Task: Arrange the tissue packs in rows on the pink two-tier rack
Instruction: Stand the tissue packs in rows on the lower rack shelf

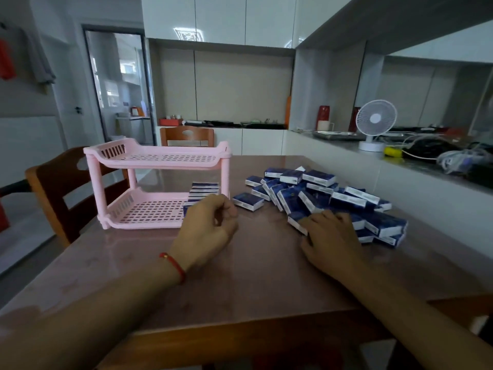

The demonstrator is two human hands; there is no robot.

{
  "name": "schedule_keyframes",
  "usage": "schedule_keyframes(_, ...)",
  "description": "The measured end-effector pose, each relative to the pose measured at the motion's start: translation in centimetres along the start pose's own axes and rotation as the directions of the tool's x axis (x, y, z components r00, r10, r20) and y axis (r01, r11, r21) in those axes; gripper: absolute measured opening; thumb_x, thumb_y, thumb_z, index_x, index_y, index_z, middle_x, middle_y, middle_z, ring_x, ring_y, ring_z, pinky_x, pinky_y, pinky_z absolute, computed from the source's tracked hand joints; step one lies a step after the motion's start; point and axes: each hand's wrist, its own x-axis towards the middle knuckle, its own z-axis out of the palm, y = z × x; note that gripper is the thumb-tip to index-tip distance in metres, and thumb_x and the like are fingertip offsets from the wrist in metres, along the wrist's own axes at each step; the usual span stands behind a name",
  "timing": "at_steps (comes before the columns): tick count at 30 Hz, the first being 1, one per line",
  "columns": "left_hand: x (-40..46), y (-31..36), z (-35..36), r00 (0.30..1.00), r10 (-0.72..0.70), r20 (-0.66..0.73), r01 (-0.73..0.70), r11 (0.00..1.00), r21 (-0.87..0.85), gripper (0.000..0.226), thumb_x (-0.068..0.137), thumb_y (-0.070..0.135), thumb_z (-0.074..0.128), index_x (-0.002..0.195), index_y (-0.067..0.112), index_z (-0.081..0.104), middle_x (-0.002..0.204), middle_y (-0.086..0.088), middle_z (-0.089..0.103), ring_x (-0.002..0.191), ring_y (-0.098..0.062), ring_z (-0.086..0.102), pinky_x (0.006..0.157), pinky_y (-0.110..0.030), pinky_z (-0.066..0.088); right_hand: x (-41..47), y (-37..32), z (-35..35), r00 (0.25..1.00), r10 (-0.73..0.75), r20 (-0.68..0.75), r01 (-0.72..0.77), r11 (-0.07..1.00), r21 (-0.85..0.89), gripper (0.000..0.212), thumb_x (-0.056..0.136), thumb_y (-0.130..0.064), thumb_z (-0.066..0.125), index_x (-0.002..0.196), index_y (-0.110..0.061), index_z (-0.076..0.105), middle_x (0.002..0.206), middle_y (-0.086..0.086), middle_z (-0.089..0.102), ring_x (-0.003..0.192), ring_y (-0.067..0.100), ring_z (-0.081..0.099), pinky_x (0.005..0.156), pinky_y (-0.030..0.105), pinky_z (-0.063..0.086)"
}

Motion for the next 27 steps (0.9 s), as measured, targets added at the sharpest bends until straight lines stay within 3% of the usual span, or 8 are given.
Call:
schedule_keyframes(3,0.5,1.5,3.7,0.971,0.088,0.224,-0.087,0.996,-0.015,0.024,0.076,0.016,0.070,0.099,0.021,0.069,0.091,0.012,0.061,0.082,-0.005,0.056,0.079,-0.025,0.051,-1.0,-0.2,-0.1,0.995,-0.066,-0.072,0.088,0.929,0.360,0.045,0.087,-0.033,0.066,0.132,-0.032,0.059,0.128,-0.008,0.062,0.121,0.013,0.051,0.106,0.038,0.038)
schedule_keyframes(6,1.7,2.3,6.6,0.892,0.235,0.386,-0.250,0.968,-0.012,0.050,0.069,0.035,0.061,0.117,0.021,0.065,0.107,0.010,0.061,0.103,-0.007,0.054,0.094,-0.025,0.047,-1.6,0.1,0.2,0.986,-0.065,-0.155,0.140,0.826,0.546,0.039,0.081,-0.023,0.068,0.119,-0.024,0.068,0.116,-0.005,0.067,0.106,0.010,0.057,0.095,0.033,0.047)
schedule_keyframes(9,2.3,1.7,8.1,0.859,0.206,0.468,-0.229,0.973,-0.009,0.066,0.062,0.044,0.055,0.126,0.027,0.059,0.123,0.005,0.059,0.115,-0.013,0.053,0.100,-0.036,0.046,-1.3,1.9,0.3,0.919,0.248,-0.307,-0.100,0.899,0.427,0.029,0.083,-0.021,0.066,0.111,-0.023,0.070,0.110,-0.001,0.068,0.108,0.021,0.056,0.090,0.042,0.046)
schedule_keyframes(13,2.2,1.0,8.0,0.871,0.231,0.434,-0.261,0.965,0.008,0.061,0.067,0.033,0.061,0.127,0.024,0.058,0.120,0.009,0.057,0.110,-0.003,0.044,0.105,-0.030,0.037,-0.8,3.1,0.7,0.856,0.496,-0.143,-0.501,0.865,0.003,0.047,0.093,-0.048,0.051,0.132,-0.022,0.056,0.135,0.005,0.056,0.126,0.030,0.040,0.095,0.046,0.034)
schedule_keyframes(20,2.1,-0.1,5.4,0.857,0.200,0.475,-0.158,0.979,-0.126,0.072,0.072,0.007,0.077,0.136,0.028,0.055,0.124,0.012,0.055,0.114,-0.004,0.049,0.098,-0.017,0.044,-1.0,3.1,1.1,0.871,0.461,-0.173,-0.469,0.883,-0.006,0.042,0.091,-0.046,0.061,0.131,-0.032,0.056,0.134,0.002,0.057,0.124,0.028,0.043,0.090,0.043,0.025)
schedule_keyframes(23,1.8,-0.3,5.1,0.860,0.180,0.477,-0.135,0.983,-0.128,0.073,0.075,0.011,0.080,0.139,0.031,0.051,0.120,0.022,0.051,0.109,0.003,0.052,0.092,-0.010,0.047,-1.3,3.1,1.0,0.879,0.447,-0.167,-0.446,0.894,0.048,0.042,0.089,-0.039,0.067,0.130,-0.034,0.057,0.131,0.002,0.060,0.122,0.026,0.048,0.092,0.042,0.024)
schedule_keyframes(25,1.6,-0.3,4.8,0.869,0.198,0.453,-0.171,0.980,-0.100,0.073,0.075,0.018,0.083,0.140,0.031,0.051,0.116,0.022,0.050,0.102,0.004,0.052,0.087,-0.005,0.044,-1.2,3.0,0.9,0.875,0.426,-0.230,-0.400,0.904,0.150,0.037,0.086,-0.033,0.069,0.123,-0.032,0.063,0.120,0.001,0.065,0.113,0.025,0.055,0.091,0.041,0.025)
schedule_keyframes(27,1.7,0.1,4.4,0.885,0.236,0.401,-0.219,0.972,-0.089,0.072,0.073,0.020,0.085,0.137,0.028,0.054,0.117,0.013,0.055,0.101,0.001,0.052,0.089,-0.008,0.044,-1.3,2.7,0.4,0.878,0.396,-0.269,-0.268,0.872,0.411,0.031,0.088,-0.028,0.068,0.119,-0.027,0.066,0.108,-0.001,0.069,0.101,0.019,0.060,0.090,0.039,0.040)
